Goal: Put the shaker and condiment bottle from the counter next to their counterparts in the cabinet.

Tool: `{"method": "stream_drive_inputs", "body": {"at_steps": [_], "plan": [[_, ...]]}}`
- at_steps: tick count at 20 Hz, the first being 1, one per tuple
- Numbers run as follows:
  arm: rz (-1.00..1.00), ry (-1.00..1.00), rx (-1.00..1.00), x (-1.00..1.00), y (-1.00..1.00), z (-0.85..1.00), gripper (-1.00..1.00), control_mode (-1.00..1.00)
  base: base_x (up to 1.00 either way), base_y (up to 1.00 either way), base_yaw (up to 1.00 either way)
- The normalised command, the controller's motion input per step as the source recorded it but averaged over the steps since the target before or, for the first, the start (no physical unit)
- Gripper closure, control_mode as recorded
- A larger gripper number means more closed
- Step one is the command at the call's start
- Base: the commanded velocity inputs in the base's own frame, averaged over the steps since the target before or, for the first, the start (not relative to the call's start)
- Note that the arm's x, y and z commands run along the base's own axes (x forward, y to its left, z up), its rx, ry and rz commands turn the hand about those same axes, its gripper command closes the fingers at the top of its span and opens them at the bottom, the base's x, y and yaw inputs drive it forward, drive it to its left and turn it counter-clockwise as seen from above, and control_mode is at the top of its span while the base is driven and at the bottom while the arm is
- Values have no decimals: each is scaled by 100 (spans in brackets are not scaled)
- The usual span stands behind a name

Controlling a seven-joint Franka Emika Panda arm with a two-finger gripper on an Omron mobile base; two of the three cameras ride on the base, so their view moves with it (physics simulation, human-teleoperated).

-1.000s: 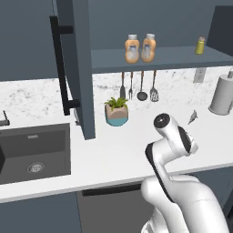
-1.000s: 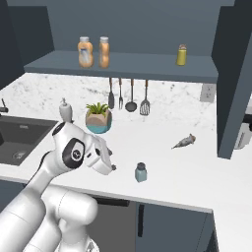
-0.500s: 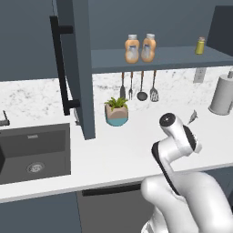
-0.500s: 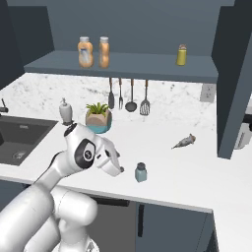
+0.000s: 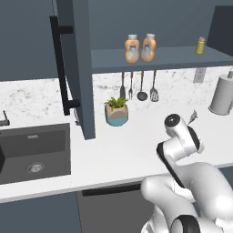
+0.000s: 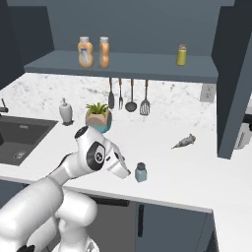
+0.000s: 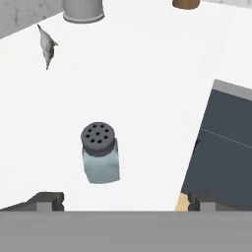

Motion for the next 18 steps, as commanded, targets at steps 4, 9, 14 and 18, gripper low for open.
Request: {"method": "stream_drive_inputs", "body": {"at_steps": [4,9,14,18], "plan": [[1,1,0,10,0,-28,-100,-100,0,0,0],[2,0,0,8,-1,-28,-100,-100,0,0,0],[1,0,0,3,0,-19,-100,-100,0,0,0],[0,0,0,1,0,-12,-100,-100,0,0,0]]}}
